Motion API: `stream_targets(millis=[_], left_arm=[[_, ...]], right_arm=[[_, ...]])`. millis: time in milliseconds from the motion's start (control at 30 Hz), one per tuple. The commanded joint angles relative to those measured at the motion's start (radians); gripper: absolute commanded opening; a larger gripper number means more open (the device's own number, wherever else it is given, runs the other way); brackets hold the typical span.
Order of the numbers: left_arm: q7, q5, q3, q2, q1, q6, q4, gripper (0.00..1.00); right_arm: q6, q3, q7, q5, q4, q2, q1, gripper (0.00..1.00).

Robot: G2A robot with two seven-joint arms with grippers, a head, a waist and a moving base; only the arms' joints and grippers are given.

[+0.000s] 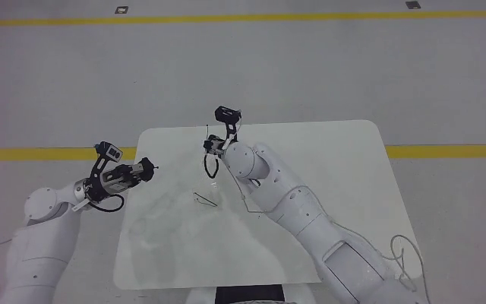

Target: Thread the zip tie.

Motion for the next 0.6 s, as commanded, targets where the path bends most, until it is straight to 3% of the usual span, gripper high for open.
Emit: stream_targets(millis=[0, 133, 233, 567], left_arm=[[0.0, 0.0, 0.0, 0.0, 0.0, 0.0, 0.0, 0.0], [0.0, 0.0, 0.0, 0.0, 0.0, 0.0, 0.0, 0.0], [0.0, 0.0, 0.0, 0.0, 0.0, 0.0, 0.0, 0.0], [0.0, 0.0, 0.0, 0.0, 0.0, 0.0, 0.0, 0.0]], right_arm=[[0.0, 0.025, -0.026, -0.014, -0.087, 0.01, -0.057, 0.0], [-0.002, 0.048, -0.083, -0.068, -0.249, 0.027, -0.164, 0.0], [-0.03, 0.035, -0.093, -0.099, -0.308, 0.034, -0.209, 0.0], [-0.044, 0.017, -0.067, -0.131, -0.307, 0.036, -0.213, 0.0]])
